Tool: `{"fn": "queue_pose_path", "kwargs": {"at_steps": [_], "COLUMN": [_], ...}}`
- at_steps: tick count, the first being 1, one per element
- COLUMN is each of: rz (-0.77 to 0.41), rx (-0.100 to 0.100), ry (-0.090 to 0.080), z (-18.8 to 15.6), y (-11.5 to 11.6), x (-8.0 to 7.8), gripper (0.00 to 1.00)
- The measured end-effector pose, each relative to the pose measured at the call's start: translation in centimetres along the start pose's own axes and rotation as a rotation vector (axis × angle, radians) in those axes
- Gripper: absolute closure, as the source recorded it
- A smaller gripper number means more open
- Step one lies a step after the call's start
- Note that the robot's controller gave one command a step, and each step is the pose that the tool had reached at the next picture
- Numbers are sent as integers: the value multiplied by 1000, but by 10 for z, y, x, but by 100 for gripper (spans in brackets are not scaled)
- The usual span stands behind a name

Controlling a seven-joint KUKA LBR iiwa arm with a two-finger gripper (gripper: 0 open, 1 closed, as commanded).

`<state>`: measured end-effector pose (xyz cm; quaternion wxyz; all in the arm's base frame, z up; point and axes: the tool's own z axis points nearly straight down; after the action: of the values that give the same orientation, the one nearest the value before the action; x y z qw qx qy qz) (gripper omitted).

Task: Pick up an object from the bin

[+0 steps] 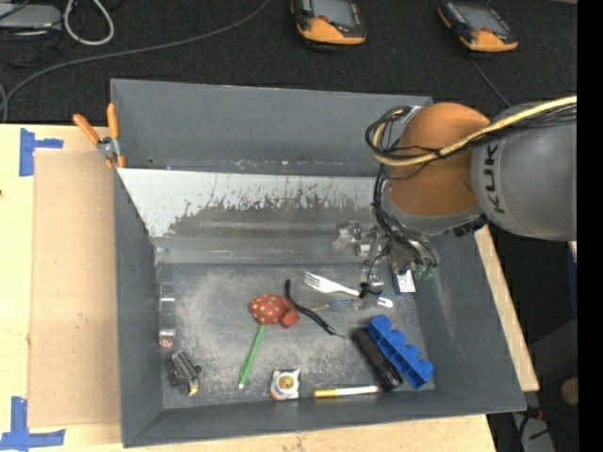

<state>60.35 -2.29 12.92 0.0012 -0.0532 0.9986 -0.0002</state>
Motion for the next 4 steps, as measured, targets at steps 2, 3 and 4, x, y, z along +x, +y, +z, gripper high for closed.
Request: {"fn": "queue_pose_path", "kwargs": {"at_steps": [2, 3, 4], "rz": [146, 267, 266], "rx": [-1, -4, -4], "ry": [-6, -7, -7], "z": [59, 58, 57], "y": [22, 19, 19], "x": [-13, 0, -1], "gripper": [0, 100, 100]}}
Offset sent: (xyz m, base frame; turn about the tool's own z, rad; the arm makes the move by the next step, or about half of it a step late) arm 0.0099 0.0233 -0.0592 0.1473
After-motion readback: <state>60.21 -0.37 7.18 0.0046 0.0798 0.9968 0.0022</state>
